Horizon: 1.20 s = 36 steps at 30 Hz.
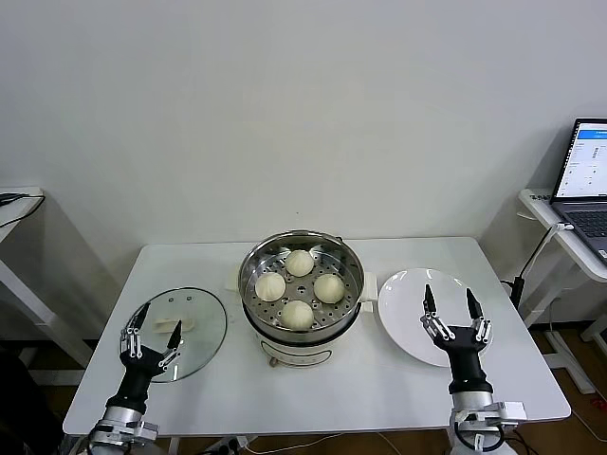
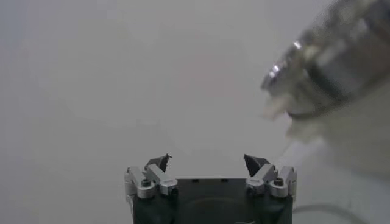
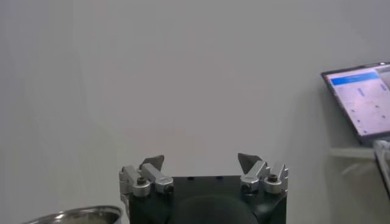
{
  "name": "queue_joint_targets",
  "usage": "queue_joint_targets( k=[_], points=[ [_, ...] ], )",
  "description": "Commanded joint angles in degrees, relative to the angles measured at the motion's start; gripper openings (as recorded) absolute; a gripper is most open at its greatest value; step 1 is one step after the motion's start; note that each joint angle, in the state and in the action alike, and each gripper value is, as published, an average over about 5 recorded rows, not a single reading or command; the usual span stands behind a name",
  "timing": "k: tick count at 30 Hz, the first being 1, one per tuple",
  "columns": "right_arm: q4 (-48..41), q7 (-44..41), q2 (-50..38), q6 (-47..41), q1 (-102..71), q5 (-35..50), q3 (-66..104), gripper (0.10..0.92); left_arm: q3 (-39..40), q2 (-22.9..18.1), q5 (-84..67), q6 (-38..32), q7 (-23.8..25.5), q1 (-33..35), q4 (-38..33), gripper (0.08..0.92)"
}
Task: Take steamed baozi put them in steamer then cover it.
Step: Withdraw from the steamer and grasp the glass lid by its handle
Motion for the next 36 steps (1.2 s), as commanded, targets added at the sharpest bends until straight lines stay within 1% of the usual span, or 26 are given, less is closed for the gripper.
queue_joint_targets(
  k=[1, 9, 27, 36],
  points=[
    [-1.9, 1.0, 3.41, 1.91, -2.09, -1.59, 0.14, 0.823, -1.96, 1.19, 29.86, -1.68, -8.96, -3.67, 12.82, 0.823],
    [-2.69, 0.83, 4.08, 2.21, -1.75, -1.87, -0.14, 0.823, -2.05, 1.19, 31.5, 0.86, -9.0, -8.63, 17.92, 0.823],
    [-3.36, 0.72, 4.53, 3.77, -2.0, -3.82, -0.45, 0.823, -0.9, 0.81, 31.36, 4.23, -8.34, -15.81, 21.52, 0.823],
    [-4.02, 0.8, 4.81, 4.52, -2.07, -4.46, -0.45, 0.823, -0.45, 0.09, 32.41, 4.64, -7.91, -18.71, 24.05, 0.823]
  ],
)
